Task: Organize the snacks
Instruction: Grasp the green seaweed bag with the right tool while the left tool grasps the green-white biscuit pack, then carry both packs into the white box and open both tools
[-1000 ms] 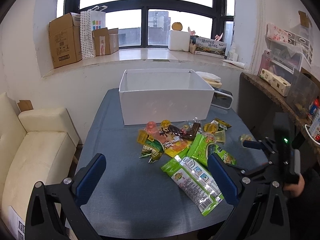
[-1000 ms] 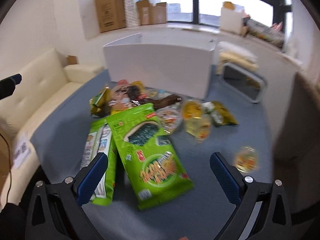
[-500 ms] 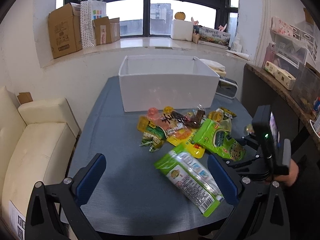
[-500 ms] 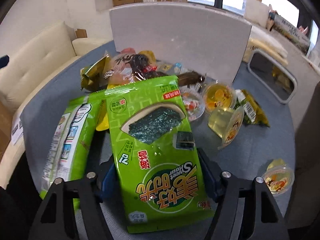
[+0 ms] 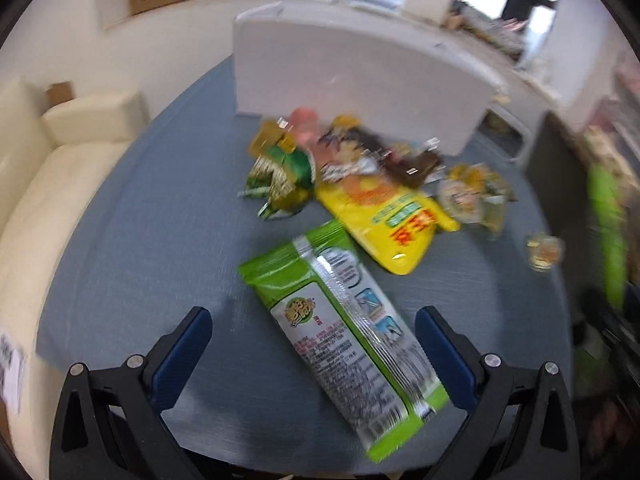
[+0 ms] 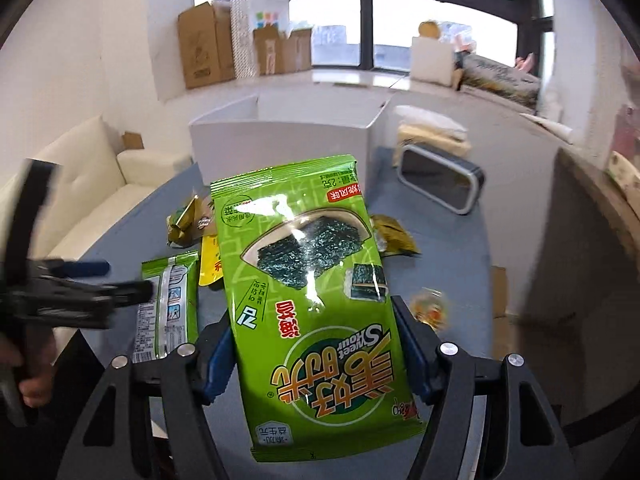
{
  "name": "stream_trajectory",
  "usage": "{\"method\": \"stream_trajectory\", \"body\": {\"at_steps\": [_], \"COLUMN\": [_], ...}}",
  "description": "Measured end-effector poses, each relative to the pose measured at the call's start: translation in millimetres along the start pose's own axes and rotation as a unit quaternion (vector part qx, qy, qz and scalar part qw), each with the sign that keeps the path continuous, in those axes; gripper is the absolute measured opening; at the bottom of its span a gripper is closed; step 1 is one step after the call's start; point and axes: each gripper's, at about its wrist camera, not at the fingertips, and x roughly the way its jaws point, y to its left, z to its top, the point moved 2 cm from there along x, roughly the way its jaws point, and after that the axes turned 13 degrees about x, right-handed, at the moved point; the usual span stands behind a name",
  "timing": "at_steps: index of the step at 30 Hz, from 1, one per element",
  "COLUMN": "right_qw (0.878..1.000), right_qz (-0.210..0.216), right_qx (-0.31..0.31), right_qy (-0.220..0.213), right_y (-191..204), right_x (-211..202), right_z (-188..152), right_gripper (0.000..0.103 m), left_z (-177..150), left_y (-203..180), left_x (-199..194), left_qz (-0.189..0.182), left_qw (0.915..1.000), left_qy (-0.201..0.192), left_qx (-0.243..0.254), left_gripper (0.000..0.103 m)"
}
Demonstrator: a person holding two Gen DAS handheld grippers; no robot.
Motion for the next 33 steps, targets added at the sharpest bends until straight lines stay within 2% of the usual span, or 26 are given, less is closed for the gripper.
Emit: {"method": "stream_trajectory", "body": {"at_steps": [4,8,10,12,14,16,17,22,24,29,33], "right_qw": [1.0,1.0,1.0,1.0,1.0,1.0,1.0,0.999,1.0,0.999,0.999], "right_qz": [0.001,0.002,0.0,0.003,0.002,0.004,0.005,0.016,0.011,0.033,0.038], "right_qx": [0.01,0.014,0.014,0.015,0.015,0.018,0.021,0.036,0.025,0.023,0.023], "right_qy": [-0.007,-0.004,-0.005,-0.006,-0.007,-0.006,-0.007,-0.009,-0.011,-0.013,-0.02], "right_y": [-11,-18,-24,-24,-26,-27,-28,-26,-20,-6,9], "right_x": [-15,-18,-19,-19,-19,-19,-19,-17,-17,-21,-13], "right_z": [-4,-11,-10,-8,-8,-9,-10,-8,-6,4,24], "right_gripper": [0.073,0.073,0.073,0.073,0.073,0.073,0.073,0.073,0.073,0.073,0.073], "left_z": [3,2,0,-2,-5,-6,-5,-4,-2,1,28], "left_y": [-18,-32,-35,-32,-30,-30,-30,-25,-24,-10,17], "left_x": [18,32,41,44,47,48,45,38,23,-21,-46], "left_qz": [0.053,0.08,0.076,0.069,0.066,0.053,0.051,0.031,0.023,0.038,0.022], "left_qw": [0.9984,0.9963,0.996,0.9971,0.9974,0.9983,0.9984,0.9988,0.9988,0.9929,0.9903], "left_qy": [0.017,0.031,0.045,0.033,0.027,0.023,0.017,0.011,-0.004,-0.074,-0.11], "left_qx": [0.001,0.012,0.01,-0.002,0.007,0.012,0.013,0.037,0.043,0.086,0.082], "left_gripper": [0.103,0.103,0.103,0.103,0.103,0.095,0.086,0.084,0.084,0.084,0.084]}}
